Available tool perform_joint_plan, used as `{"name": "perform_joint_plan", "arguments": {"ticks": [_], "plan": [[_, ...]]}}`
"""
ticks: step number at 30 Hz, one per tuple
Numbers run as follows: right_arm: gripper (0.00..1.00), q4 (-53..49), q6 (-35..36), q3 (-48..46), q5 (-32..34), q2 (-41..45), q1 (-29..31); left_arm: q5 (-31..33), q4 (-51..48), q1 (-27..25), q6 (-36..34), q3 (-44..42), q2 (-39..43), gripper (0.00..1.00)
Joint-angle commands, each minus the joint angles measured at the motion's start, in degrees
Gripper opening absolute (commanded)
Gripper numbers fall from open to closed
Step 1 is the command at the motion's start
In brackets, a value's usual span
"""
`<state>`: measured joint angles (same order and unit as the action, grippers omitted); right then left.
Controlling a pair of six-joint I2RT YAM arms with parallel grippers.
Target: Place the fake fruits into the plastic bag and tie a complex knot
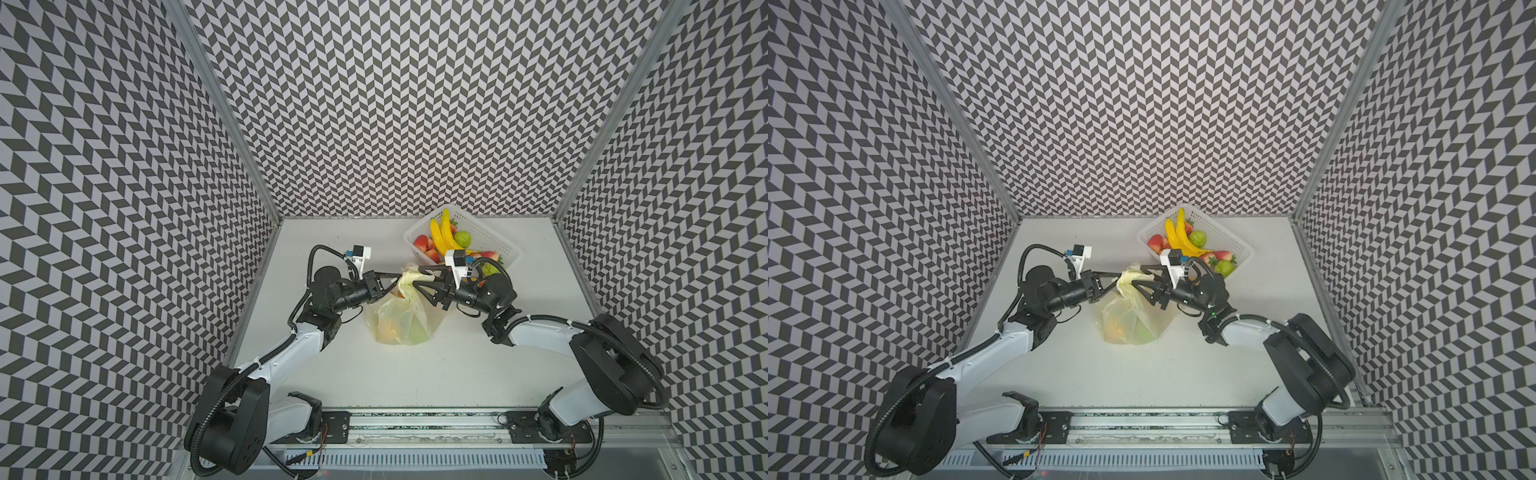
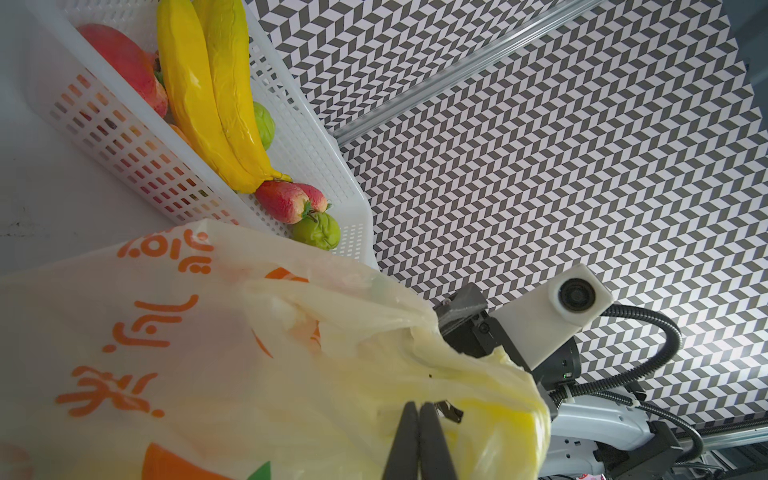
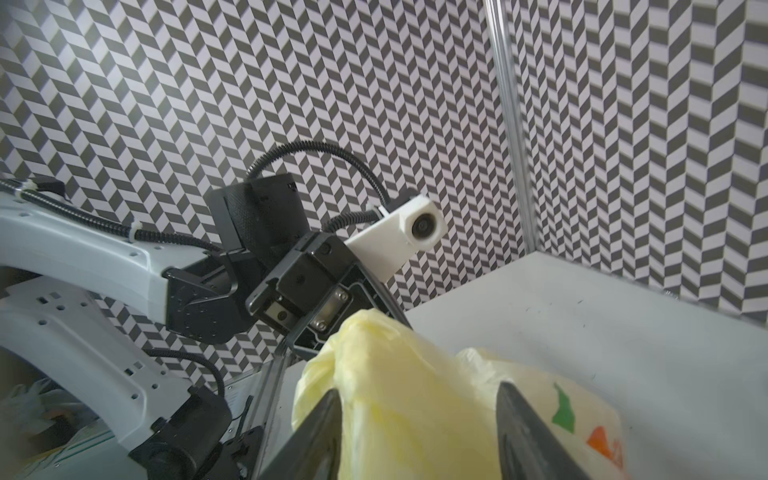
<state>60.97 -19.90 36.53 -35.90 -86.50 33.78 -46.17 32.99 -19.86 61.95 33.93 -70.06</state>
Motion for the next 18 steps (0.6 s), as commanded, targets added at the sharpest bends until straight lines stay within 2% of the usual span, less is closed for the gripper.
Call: {"name": "perform_joint_plan", "arguments": {"ticks": [1, 4, 7, 10, 14, 18], "plan": [[0.72, -4.3, 2.2, -1.4, -4.1, 6.0, -2.1, -0.8, -0.3, -0.2, -1.0, 1.9, 0.7, 0.0], [0.79, -11.3, 3.0, -2.0, -5.0, 11.7, -3.8, -0.7, -0.3, -0.2, -0.9, 1.8, 0.6, 0.0], [0.8, -20.3, 3.8, -1.5, -4.2, 16.5, -4.8, -0.5, -0.3, -0.2, -0.9, 1.8, 0.7, 0.0], [0.71, -26.5, 5.8, -1.5, -5.0, 18.8, -5.1, -0.6, -0.2, -0.3, -0.9, 1.8, 0.6, 0.0], [0.62, -27.8, 5.2, -2.3, -7.0, 18.7, -5.2, -0.3, -0.2, -0.3, -0.9, 1.7, 0.6, 0.0], [0.6, -27.1, 4.4, -1.6, -11.7, 15.9, -5.2, -0.5, -0.4, -0.3, -1.2, 1.8, 0.6, 0.0]]}}
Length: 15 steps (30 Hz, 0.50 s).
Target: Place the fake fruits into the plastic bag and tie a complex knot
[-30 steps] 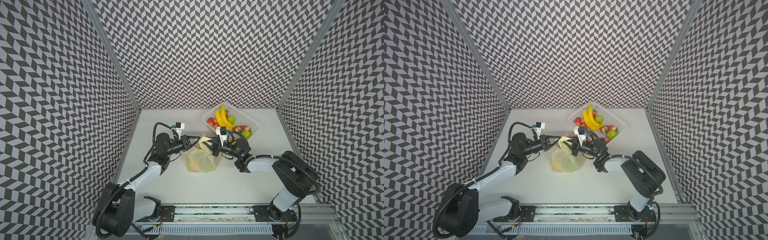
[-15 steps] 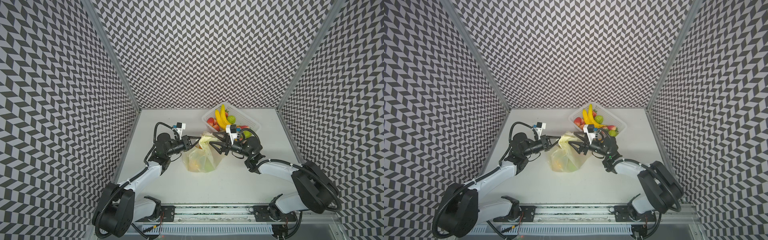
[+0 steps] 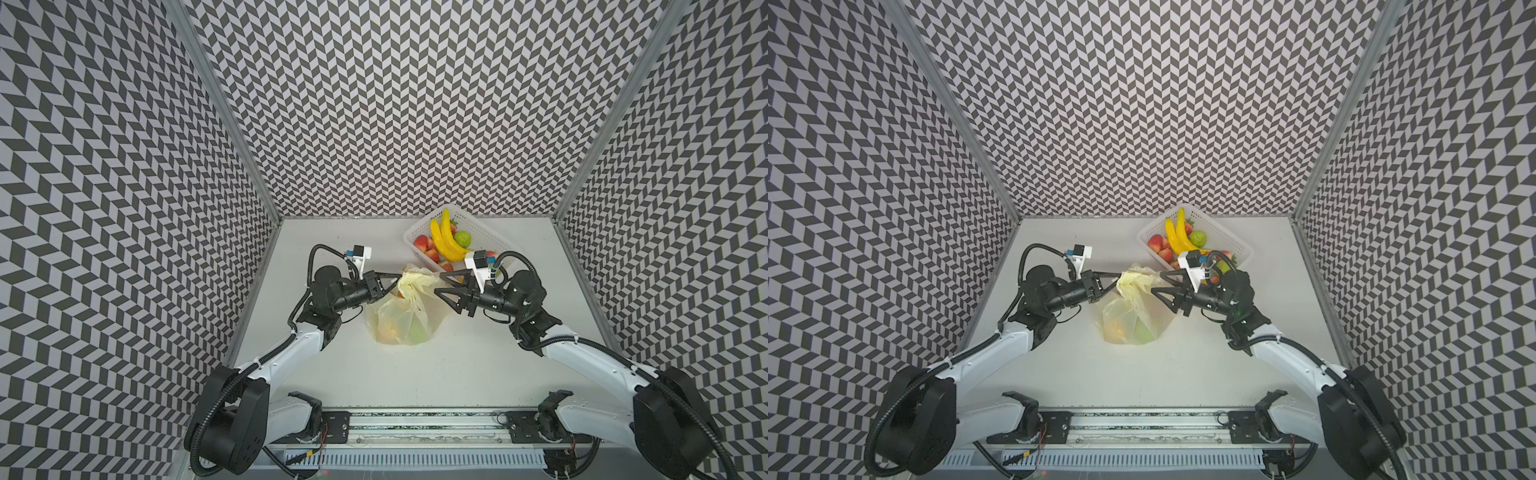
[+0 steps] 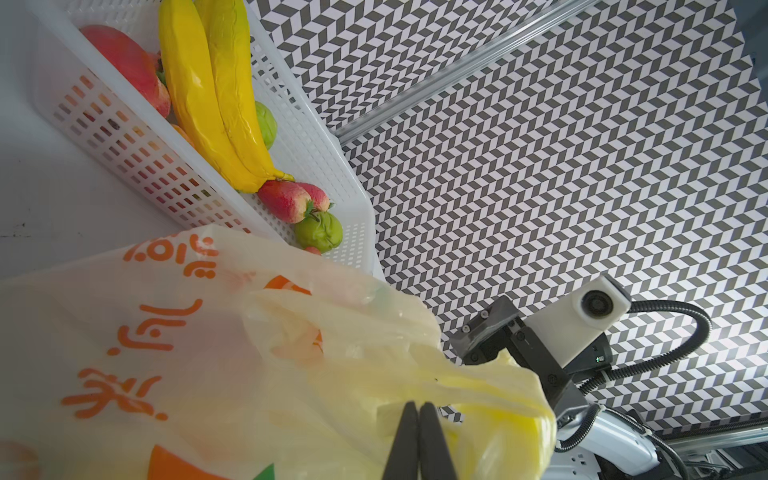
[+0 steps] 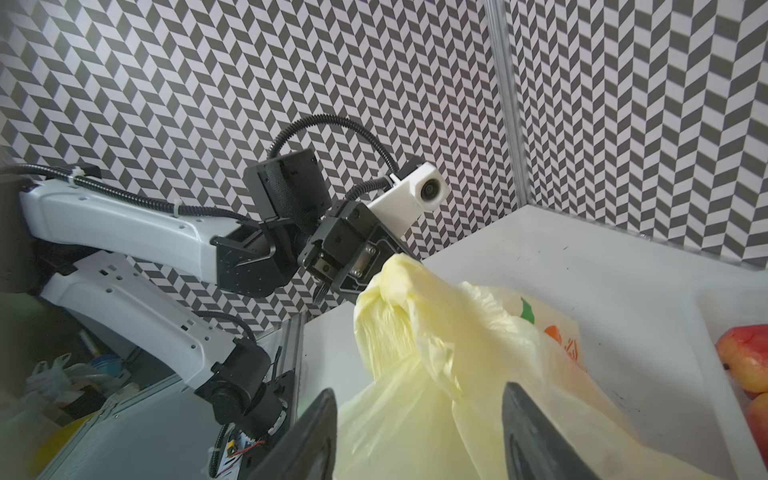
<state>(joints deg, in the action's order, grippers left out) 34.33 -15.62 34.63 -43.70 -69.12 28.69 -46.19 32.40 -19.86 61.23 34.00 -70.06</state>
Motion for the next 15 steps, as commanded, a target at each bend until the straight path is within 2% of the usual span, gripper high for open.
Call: {"name": "perform_joint_plan", "arguments": {"ticks": [1, 7, 12, 15], "plan": [[0.6, -0.3, 0.5, 0.8, -3.4, -2.0, 0.0, -0.6, 0.2, -0.2, -0.6, 1.8, 0.6, 0.0], [0.6, 0.5, 2.8, 4.4, -0.1, -4.7, 0.0, -0.5, 0.2, -0.3, -0.6, 1.9, 0.5, 0.0], [0.55, 0.0, 4.2, 7.0, 0.4, -7.0, 1.0, -0.5, 0.0, -0.3, -0.8, 2.0, 0.6, 0.0], [0.48, 0.7, 4.6, 7.6, 0.7, -8.0, 1.6, -0.4, 0.0, -0.3, -1.1, 2.1, 0.6, 0.0]]}}
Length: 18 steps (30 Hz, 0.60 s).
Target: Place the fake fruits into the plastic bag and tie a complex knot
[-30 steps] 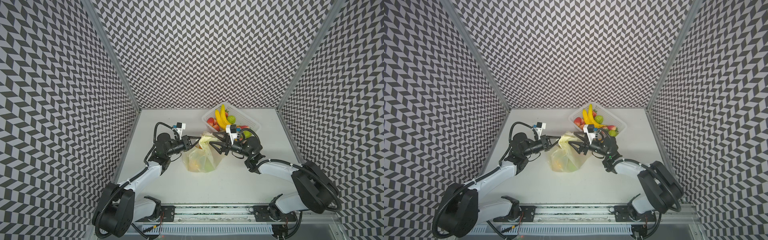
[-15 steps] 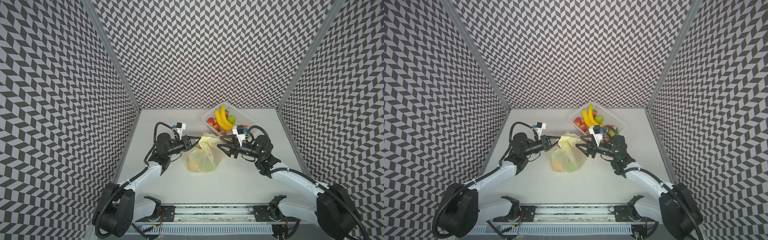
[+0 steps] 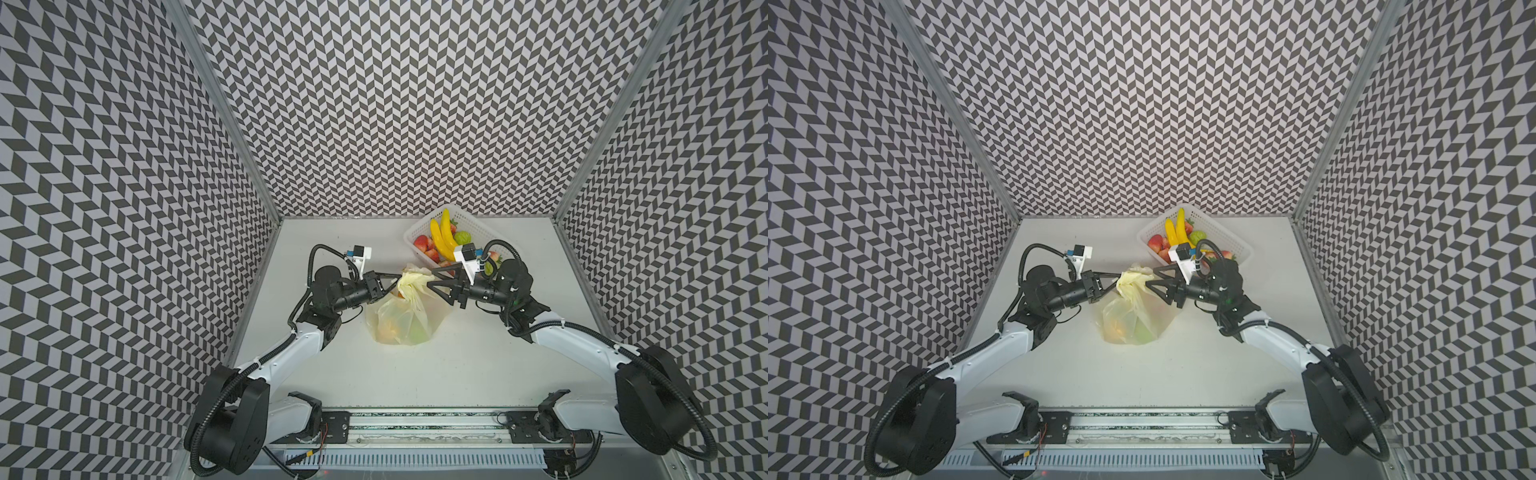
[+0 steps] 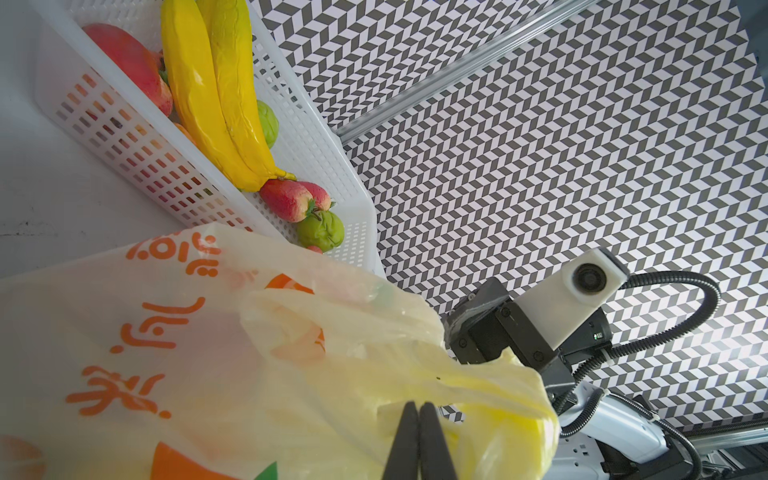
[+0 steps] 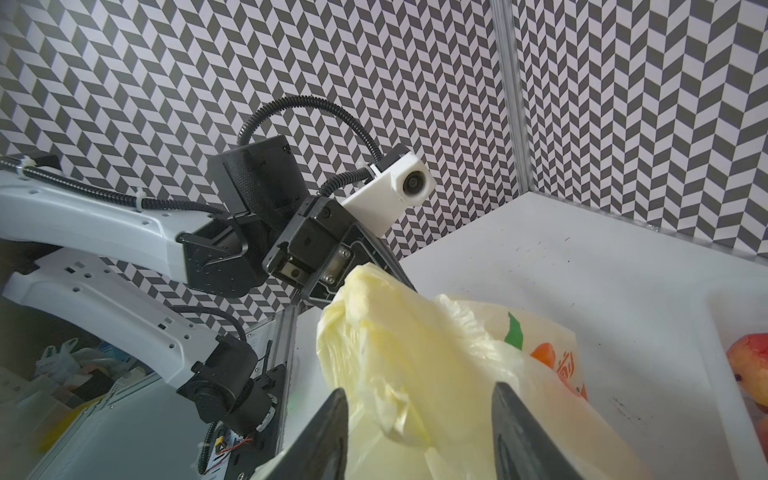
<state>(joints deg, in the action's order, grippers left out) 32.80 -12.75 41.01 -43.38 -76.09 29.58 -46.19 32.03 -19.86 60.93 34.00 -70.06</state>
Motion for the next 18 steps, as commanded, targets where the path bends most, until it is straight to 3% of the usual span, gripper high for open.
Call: {"name": "perform_joint_plan", "arguments": {"ticks": [1, 7, 10, 18], "plan": [[0.46, 2.3, 1.8, 1.4, 0.5, -1.3, 1.0, -0.4, 0.3, -0.3, -0.9, 2.2, 0.7, 0.0], [0.2, 2.0, 2.4, 2.1, 1.0, -1.3, 1.7, -0.3, -0.4, -0.3, -1.6, 2.5, 1.0, 0.0], [0.12, 1.4, 2.8, 1.8, 1.9, -0.1, 1.7, 0.7, -2.8, -0.3, -3.5, 3.0, 1.3, 0.0], [0.0, -1.7, 4.2, 1.4, 2.9, 3.1, 1.6, 2.8, -4.9, 0.1, -6.1, 3.3, 2.6, 0.0]]}}
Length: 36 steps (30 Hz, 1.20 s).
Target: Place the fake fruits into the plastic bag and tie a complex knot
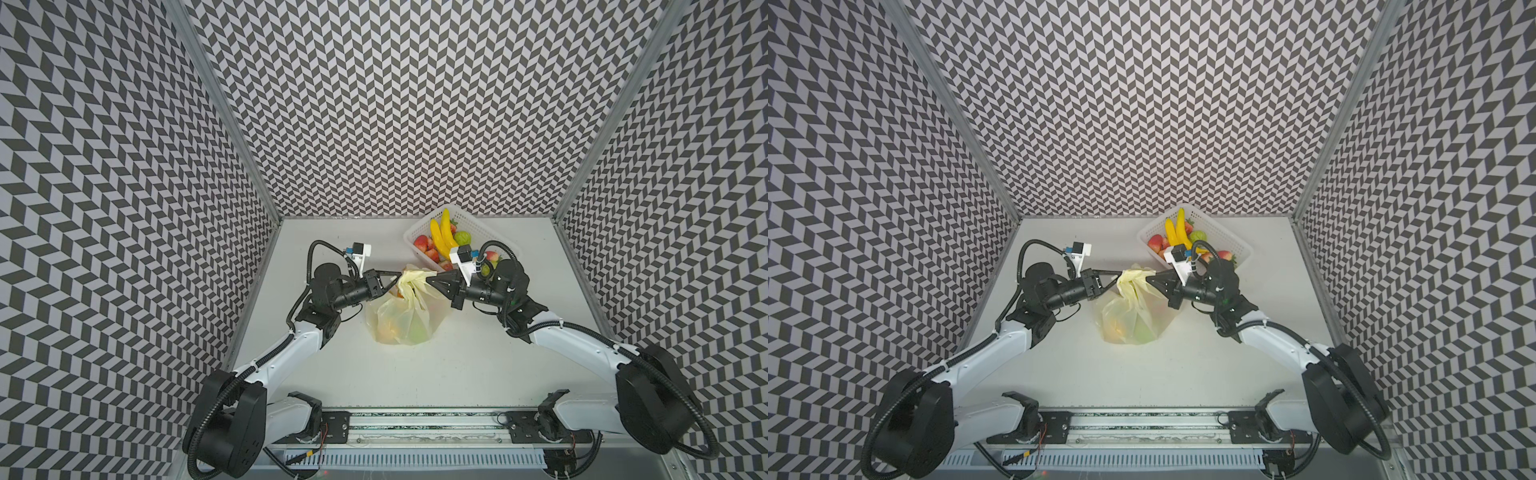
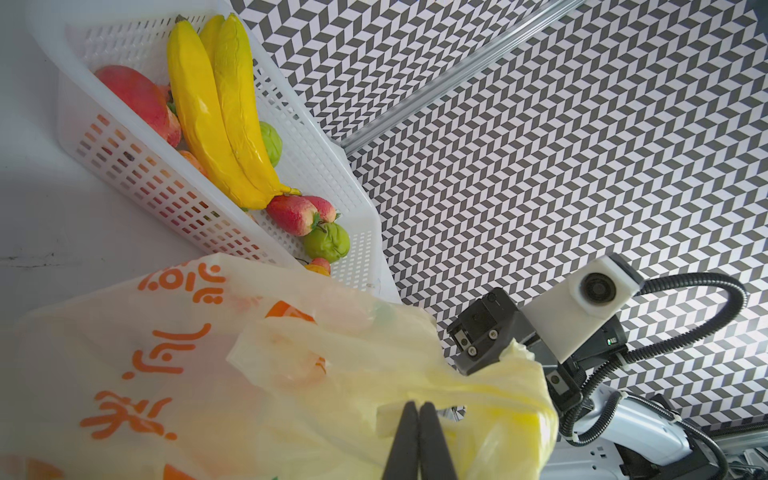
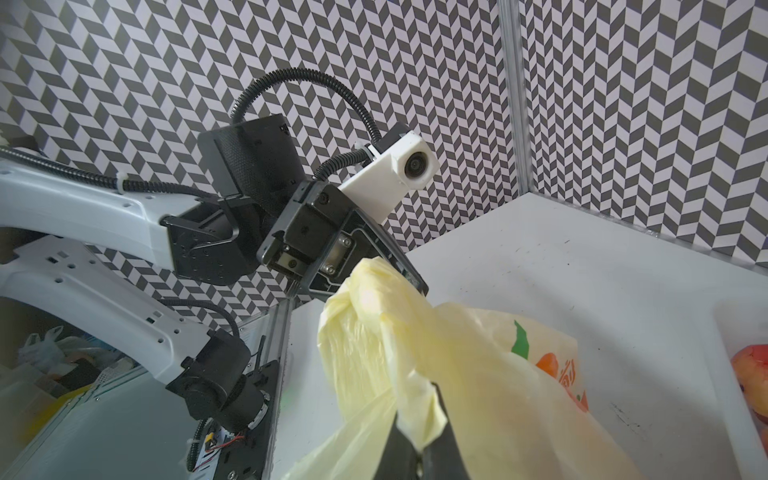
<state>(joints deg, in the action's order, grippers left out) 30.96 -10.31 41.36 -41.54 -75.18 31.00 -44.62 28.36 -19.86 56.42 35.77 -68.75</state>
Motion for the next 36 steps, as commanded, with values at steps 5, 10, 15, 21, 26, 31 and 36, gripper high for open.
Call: {"name": "perform_joint_plan", "arguments": {"ticks": [5, 10, 15, 21, 26, 31, 36], "plan": [[0.0, -5.5, 3.2, 1.0, 5.6, 4.6, 0.1, 4.0, -4.4, 2.4, -3.9, 1.1, 3.2, 0.0], [0.0, -10.0, 3.9, 0.2, 10.4, 7.4, 0.0, 4.7, -6.7, 4.3, -5.7, 0.7, 4.5, 0.0], [0.04, -11.2, 4.6, -1.0, 11.7, 9.1, -0.2, 4.9, -7.0, 4.6, -6.1, 0.7, 4.6, 0.0], [0.0, -14.0, 6.8, -0.8, 13.4, 9.7, -0.2, 5.9, -8.4, 4.9, -7.1, 0.6, 5.0, 0.0], [0.0, -16.1, 6.5, -1.3, 17.6, 10.8, -0.3, 7.9, -10.2, 5.9, -8.0, 0.1, 6.2, 0.0], [0.0, -18.6, 4.9, -2.4, 22.0, 11.7, -1.0, 9.4, -10.8, 7.9, -9.6, -1.4, 7.5, 0.0], [0.0, -20.2, 2.8, -4.9, 26.8, 12.2, -1.4, 12.1, -12.6, 9.6, -12.2, -2.6, 8.6, 0.0]]}}
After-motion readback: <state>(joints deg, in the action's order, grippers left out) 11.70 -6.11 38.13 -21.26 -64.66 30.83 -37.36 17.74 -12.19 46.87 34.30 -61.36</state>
